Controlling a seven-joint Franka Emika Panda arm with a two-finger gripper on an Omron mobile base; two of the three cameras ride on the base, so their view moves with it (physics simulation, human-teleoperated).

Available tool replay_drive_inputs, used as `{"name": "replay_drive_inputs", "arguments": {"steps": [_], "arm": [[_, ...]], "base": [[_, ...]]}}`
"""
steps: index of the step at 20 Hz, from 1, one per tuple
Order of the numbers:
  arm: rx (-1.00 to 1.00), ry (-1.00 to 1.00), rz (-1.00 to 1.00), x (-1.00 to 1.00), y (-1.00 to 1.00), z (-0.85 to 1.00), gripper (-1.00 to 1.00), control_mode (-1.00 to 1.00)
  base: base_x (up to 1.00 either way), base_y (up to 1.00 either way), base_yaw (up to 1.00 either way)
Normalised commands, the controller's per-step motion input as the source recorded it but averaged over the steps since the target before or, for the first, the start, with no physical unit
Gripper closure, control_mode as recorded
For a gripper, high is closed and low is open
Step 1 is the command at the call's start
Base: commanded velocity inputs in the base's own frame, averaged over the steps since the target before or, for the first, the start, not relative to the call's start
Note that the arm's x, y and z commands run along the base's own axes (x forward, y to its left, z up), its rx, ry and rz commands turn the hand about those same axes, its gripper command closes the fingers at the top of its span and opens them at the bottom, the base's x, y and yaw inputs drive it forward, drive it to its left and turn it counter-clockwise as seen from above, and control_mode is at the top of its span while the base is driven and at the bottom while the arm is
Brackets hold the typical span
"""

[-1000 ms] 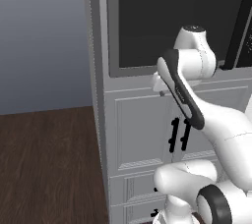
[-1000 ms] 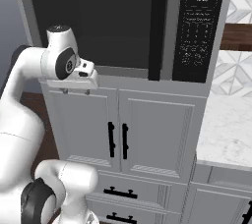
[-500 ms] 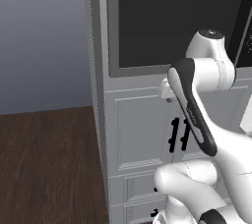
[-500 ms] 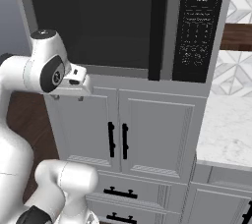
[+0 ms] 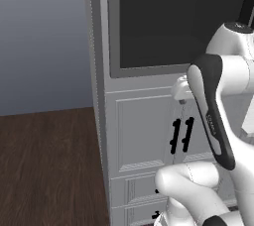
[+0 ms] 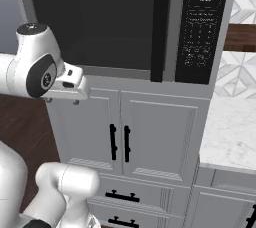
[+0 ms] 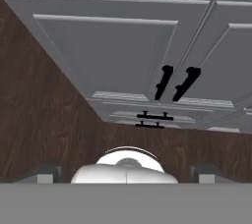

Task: Navigate to the range hood.

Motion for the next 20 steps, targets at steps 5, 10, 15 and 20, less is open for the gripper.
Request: {"name": "replay_drive_inputs", "arguments": {"steps": [5,10,15,20], "arm": [[0.01,0.0,0.0,-0.08,-0.03,0.08,-1.0,1.0],[0.0,0.0,0.0,0.0,0.0,0.0,-1.0,1.0],[0.0,0.0,0.0,0.0,0.0,0.0,-1.0,1.0],[0.0,0.0,0.0,0.0,0.0,0.0,-1.0,1.0]], "base": [[-0.53,-0.25,-0.03],[-0.97,-0.6,-0.38],[-0.42,-0.33,-0.76],[-0.07,-0.13,-0.91]]}}
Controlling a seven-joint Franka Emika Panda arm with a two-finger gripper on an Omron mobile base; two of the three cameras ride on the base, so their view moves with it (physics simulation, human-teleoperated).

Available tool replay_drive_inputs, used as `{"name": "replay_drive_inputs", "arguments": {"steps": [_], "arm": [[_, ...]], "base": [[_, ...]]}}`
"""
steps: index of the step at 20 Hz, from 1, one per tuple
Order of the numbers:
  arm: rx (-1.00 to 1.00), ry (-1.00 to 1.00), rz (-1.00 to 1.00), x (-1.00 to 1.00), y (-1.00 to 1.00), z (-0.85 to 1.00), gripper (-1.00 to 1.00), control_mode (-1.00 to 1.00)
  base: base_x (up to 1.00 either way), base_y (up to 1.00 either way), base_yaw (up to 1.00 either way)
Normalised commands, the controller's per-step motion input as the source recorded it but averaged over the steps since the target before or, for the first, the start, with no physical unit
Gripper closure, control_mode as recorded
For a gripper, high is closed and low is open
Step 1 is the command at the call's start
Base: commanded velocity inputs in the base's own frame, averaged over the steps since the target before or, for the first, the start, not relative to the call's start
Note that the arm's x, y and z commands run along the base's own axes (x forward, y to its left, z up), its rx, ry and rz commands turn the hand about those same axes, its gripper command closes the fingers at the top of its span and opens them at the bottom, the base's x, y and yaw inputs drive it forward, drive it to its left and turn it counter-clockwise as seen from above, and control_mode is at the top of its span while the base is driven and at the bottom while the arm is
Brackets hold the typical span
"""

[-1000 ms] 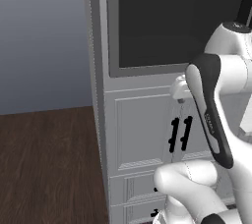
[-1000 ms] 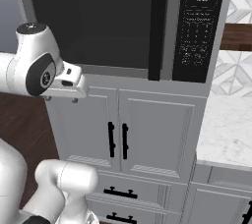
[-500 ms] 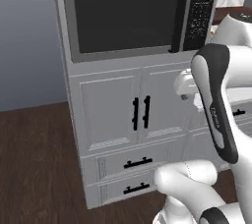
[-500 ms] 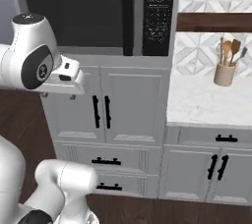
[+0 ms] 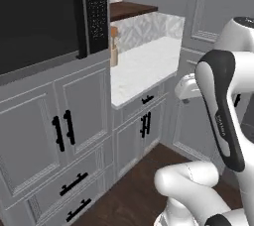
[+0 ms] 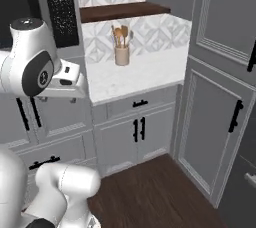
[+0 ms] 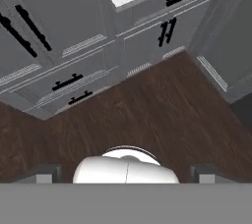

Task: Navigate to the range hood.

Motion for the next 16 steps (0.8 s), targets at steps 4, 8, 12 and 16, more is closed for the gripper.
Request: {"name": "replay_drive_inputs", "arguments": {"steps": [4,8,12,16], "arm": [[0.0,0.0,0.0,0.0,0.0,0.0,-1.0,1.0],[0.0,0.0,0.0,0.0,0.0,0.0,-1.0,1.0],[0.0,0.0,0.0,0.0,0.0,0.0,-1.0,1.0],[0.0,0.0,0.0,0.0,0.0,0.0,-1.0,1.0]], "base": [[0.0,-0.02,-0.95],[0.0,0.0,-0.97],[-0.04,0.0,-1.0],[-0.05,0.0,-1.0]]}}
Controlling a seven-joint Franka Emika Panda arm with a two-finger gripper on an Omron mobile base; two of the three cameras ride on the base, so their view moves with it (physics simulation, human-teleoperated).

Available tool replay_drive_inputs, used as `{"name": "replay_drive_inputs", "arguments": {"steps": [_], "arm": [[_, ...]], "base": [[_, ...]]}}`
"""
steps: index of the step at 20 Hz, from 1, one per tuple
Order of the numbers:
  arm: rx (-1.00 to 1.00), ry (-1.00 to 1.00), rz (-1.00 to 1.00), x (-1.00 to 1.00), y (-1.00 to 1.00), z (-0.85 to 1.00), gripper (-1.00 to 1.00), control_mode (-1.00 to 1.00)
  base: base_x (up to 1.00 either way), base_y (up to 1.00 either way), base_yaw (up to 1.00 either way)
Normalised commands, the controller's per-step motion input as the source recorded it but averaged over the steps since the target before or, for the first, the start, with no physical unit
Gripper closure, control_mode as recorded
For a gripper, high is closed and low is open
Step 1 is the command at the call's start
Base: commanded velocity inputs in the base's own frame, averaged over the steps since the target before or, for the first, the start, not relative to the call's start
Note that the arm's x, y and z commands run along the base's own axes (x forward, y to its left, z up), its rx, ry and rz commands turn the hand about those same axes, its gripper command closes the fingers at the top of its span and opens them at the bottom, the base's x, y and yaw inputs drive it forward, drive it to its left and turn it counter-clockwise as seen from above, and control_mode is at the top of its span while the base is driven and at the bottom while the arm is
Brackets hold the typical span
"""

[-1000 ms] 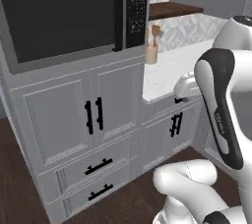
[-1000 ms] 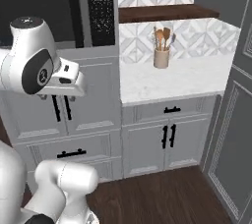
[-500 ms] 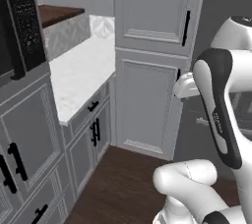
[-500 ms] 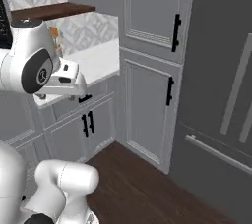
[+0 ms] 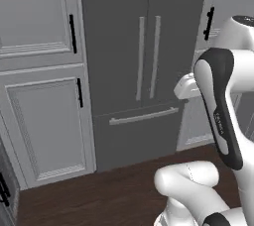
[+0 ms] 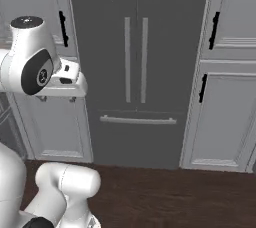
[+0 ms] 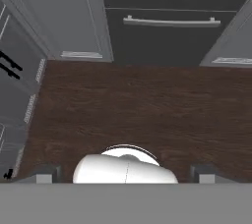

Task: Navigate to the range hood.

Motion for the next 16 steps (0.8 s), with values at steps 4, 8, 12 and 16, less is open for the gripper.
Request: {"name": "replay_drive_inputs", "arguments": {"steps": [4,8,12,16], "arm": [[0.0,0.0,0.0,0.0,0.0,0.0,-1.0,1.0],[0.0,0.0,0.0,0.0,0.0,0.0,-1.0,1.0],[0.0,0.0,0.0,0.0,0.0,0.0,-1.0,1.0],[0.0,0.0,0.0,0.0,0.0,0.0,-1.0,1.0]], "base": [[-0.04,0.0,-1.0],[-0.04,0.0,-1.0],[-0.06,0.0,-1.0],[-0.08,0.0,-1.0]]}}
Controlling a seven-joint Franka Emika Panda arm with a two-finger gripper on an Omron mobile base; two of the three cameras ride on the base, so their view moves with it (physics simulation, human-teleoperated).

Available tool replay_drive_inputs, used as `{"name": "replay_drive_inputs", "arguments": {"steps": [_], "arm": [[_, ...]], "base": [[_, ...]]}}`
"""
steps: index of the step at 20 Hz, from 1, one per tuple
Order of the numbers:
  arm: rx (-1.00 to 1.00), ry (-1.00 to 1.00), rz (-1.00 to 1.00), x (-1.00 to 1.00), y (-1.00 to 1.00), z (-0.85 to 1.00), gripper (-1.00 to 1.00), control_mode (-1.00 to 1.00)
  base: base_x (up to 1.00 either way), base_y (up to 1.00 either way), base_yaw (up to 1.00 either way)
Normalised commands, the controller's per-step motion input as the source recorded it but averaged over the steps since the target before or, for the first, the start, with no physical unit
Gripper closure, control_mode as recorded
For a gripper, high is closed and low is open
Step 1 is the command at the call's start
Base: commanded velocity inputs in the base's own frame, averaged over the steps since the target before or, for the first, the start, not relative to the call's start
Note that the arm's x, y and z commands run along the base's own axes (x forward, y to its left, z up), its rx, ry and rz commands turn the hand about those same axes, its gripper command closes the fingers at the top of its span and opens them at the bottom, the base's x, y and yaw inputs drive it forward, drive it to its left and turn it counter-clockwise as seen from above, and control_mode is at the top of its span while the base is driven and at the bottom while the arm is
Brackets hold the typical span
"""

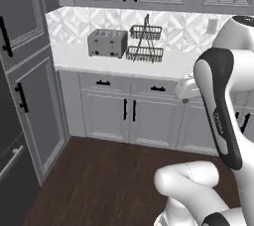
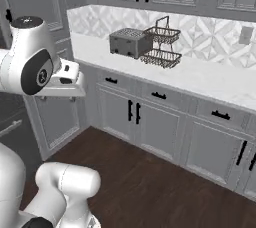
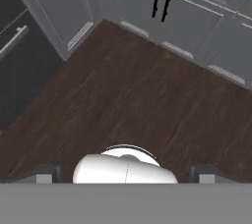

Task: Navigate to the range hood.

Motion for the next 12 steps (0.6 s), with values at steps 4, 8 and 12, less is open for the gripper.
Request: {"name": "replay_drive_inputs", "arguments": {"steps": [4,8,12], "arm": [[0.0,0.0,0.0,0.0,0.0,0.0,-1.0,1.0],[0.0,0.0,0.0,0.0,0.0,0.0,-1.0,1.0],[0.0,0.0,0.0,0.0,0.0,0.0,-1.0,1.0]], "base": [[-0.05,0.0,-0.99],[0.0,-0.13,-0.93],[0.0,-0.21,-0.9]]}}
